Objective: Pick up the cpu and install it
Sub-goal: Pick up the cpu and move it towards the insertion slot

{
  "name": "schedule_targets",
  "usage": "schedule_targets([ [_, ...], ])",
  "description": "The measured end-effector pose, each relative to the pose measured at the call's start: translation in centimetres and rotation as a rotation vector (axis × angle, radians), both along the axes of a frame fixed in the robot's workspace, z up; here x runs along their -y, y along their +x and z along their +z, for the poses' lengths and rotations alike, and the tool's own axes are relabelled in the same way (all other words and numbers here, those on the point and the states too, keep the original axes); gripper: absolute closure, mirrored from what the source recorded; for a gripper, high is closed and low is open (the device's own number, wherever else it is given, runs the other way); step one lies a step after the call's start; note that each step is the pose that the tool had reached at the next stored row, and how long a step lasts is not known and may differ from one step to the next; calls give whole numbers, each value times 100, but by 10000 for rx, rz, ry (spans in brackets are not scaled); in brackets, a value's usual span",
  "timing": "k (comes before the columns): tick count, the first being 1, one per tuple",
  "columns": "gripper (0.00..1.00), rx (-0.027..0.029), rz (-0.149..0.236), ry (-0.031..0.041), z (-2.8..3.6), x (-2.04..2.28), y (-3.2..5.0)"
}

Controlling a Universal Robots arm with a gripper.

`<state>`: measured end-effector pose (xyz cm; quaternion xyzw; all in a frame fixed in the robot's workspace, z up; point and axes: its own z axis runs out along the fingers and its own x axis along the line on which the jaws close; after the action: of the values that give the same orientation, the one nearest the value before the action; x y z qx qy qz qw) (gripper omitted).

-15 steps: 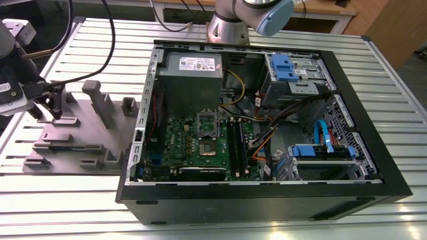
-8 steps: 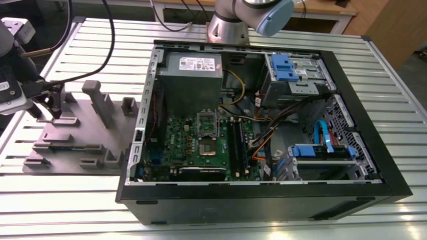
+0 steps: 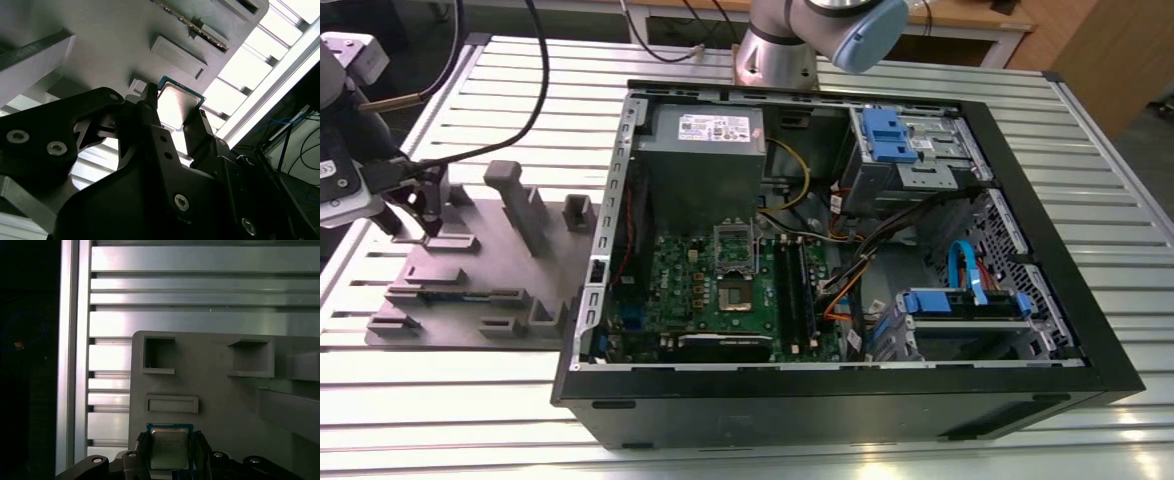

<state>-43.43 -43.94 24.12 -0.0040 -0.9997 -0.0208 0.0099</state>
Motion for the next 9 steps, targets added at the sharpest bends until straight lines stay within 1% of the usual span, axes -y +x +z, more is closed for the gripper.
schedule_targets([
  [9,55,0,0,0,28,0,0],
])
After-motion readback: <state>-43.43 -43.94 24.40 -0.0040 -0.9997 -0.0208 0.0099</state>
